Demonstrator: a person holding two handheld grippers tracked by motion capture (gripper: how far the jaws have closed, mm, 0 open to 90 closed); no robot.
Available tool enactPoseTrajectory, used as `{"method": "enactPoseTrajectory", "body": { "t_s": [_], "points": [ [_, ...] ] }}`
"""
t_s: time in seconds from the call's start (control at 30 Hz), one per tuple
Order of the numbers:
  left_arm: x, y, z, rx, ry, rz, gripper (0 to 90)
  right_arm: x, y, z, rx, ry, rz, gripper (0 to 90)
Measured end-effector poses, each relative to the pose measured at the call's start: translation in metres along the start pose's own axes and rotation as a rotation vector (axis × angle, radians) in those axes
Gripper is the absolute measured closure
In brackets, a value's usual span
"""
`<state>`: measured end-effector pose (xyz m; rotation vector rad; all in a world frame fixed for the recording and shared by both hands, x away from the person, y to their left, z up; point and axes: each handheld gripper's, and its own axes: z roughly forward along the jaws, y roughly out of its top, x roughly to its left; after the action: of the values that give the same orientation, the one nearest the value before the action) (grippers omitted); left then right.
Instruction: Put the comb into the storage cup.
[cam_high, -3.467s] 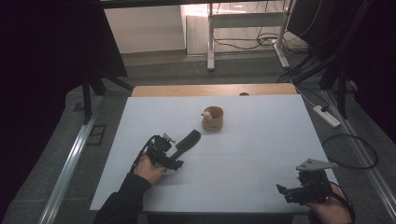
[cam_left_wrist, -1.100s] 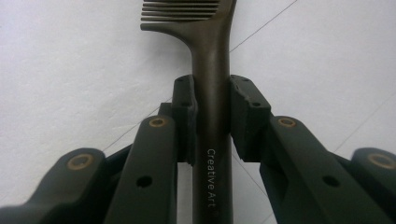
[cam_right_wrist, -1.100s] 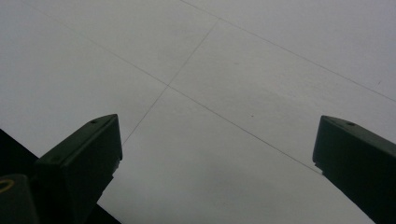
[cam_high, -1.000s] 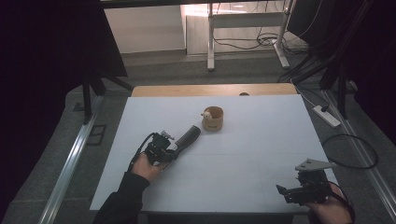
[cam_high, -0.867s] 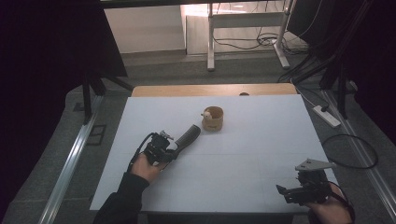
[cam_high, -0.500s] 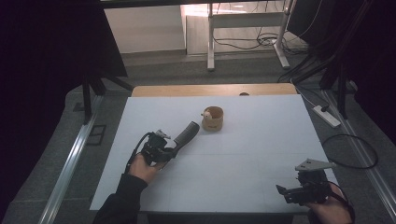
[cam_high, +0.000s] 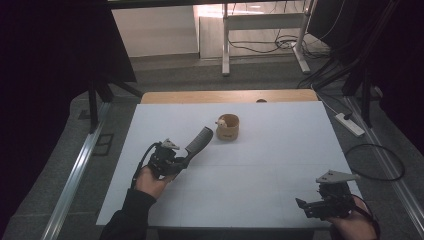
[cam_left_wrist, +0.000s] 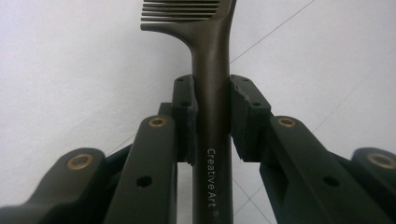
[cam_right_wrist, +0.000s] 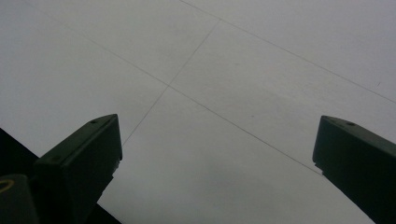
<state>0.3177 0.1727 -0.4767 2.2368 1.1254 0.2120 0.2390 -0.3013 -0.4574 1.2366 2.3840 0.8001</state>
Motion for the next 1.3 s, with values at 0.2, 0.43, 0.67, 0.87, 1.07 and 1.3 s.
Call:
{"method": "enactPoseTrajectory", "body": {
  "t_s": [0.2, 0.43, 0.67, 0.87, 1.07, 1.3],
  "points": [
    [-0.002, -0.002, -0.006, -0.022, -0.001, 0.006, 71.9, 0.000, 0.000, 0.000, 0.001, 0.000, -0.001, 1.9],
    [-0.005, -0.005, -0.014, -0.058, -0.002, 0.004, 72.0, 0.000, 0.000, 0.000, 0.000, 0.000, 0.000, 1.9],
    [-0.009, -0.007, -0.019, -0.084, -0.007, 0.007, 71.9, 0.000, 0.000, 0.000, 0.000, -0.002, -0.002, 1.9],
    [-0.013, -0.010, -0.024, -0.110, -0.029, 0.009, 72.0, 0.000, 0.000, 0.000, 0.001, -0.002, -0.004, 1.9],
    [-0.017, -0.011, -0.027, -0.139, -0.047, 0.018, 71.9, 0.000, 0.000, 0.000, 0.001, -0.002, -0.004, 1.9],
    [-0.025, -0.013, -0.031, -0.174, -0.069, 0.028, 72.0, 0.001, 0.000, 0.000, 0.001, -0.002, -0.004, 1.9]
  ]
}}
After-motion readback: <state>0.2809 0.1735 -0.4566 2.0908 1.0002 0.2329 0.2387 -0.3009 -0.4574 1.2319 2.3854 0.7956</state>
